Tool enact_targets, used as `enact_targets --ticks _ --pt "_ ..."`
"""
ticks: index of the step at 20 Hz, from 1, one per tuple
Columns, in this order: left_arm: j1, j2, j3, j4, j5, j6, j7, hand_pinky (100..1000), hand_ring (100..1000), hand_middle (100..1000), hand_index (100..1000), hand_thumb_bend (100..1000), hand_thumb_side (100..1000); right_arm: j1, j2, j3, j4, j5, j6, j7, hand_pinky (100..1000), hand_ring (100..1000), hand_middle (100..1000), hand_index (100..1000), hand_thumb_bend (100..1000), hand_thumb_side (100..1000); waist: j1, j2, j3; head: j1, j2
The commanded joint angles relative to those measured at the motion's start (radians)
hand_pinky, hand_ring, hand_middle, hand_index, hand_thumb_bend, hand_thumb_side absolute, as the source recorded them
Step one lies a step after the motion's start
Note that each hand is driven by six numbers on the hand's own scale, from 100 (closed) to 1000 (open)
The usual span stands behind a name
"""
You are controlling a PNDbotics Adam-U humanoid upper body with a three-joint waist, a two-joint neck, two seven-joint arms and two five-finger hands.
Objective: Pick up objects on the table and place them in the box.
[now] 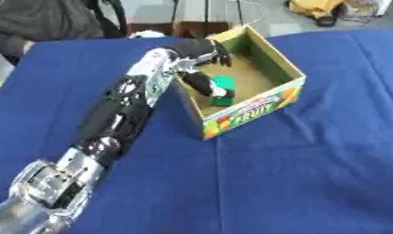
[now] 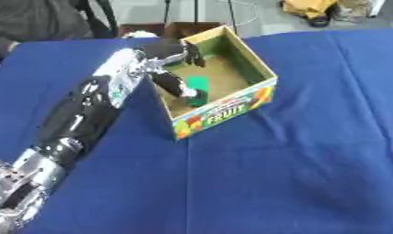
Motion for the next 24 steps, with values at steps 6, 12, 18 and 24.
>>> enact_targets --ticks 6,12,18,24 --pt "0.092 0.125 0.056 -0.284 0.298 0.042 0.18 791 792 773 821 985 884 0.001 -0.007 -0.014 -0.007 -0.004 0.0 -0.003 481 425 583 755 484 598 -0.01 -0.028 0.034 -0.023 -0.007" --pt "0.263 0.168 0.123 -0.432 0.666 0.146 0.283 735 759 745 817 808 893 0.005 -0.006 -0.022 -0.007 -0.004 0.0 -0.011 481 425 582 754 482 599 -0.011 -0.031 0.063 -0.037 -0.008" --pt "0.405 0.145 0.171 -0.406 1.015 0.21 0.362 715 756 747 828 777 950 0.003 -0.004 -0.023 -0.007 -0.005 0.001 -0.013 481 424 582 754 480 599 -0.009 -0.032 0.081 -0.045 -0.011" --pt "0.487 0.122 0.205 -0.43 1.128 0.214 0.405 711 756 754 835 762 972 0.003 -0.004 -0.025 -0.007 -0.005 0.002 -0.015 481 424 582 754 480 599 -0.009 -0.03 0.091 -0.051 -0.014"
